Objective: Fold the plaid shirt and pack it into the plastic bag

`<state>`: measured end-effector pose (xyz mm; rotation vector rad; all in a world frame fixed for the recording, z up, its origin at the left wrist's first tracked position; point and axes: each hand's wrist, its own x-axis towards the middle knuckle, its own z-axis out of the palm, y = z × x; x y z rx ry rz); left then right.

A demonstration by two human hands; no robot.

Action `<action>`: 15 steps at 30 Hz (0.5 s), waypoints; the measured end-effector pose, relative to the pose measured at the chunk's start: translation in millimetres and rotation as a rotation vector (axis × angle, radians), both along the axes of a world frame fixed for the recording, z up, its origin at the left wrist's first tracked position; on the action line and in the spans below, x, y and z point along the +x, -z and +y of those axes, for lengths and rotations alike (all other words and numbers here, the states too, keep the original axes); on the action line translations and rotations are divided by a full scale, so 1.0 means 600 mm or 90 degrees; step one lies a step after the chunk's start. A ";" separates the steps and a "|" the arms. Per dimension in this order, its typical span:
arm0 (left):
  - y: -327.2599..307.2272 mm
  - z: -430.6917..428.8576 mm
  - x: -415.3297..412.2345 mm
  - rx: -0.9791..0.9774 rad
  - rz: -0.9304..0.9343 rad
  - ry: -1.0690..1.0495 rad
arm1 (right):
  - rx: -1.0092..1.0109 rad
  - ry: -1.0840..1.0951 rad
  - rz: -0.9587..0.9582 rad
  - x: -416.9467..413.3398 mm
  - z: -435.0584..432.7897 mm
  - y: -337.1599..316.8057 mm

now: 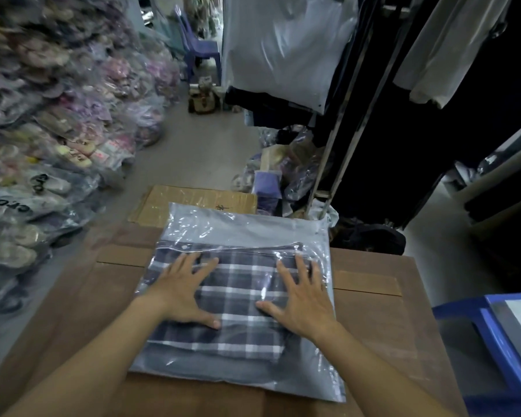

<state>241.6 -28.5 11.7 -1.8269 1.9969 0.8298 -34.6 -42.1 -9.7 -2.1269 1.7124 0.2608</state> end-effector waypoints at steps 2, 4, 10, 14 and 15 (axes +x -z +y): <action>0.002 -0.012 -0.051 -0.011 -0.016 0.026 | -0.005 0.013 0.006 -0.049 -0.014 0.004; 0.002 -0.022 -0.094 -0.021 -0.027 0.042 | 0.005 0.026 -0.002 -0.090 -0.027 0.005; 0.010 -0.027 -0.126 -0.035 -0.038 0.056 | 0.003 0.032 0.003 -0.117 -0.035 0.001; 0.017 -0.022 -0.110 -0.061 -0.014 0.052 | 0.007 0.043 -0.008 -0.105 -0.024 -0.002; 0.014 -0.023 -0.108 -0.062 -0.006 0.043 | 0.020 0.048 -0.011 -0.107 -0.025 -0.002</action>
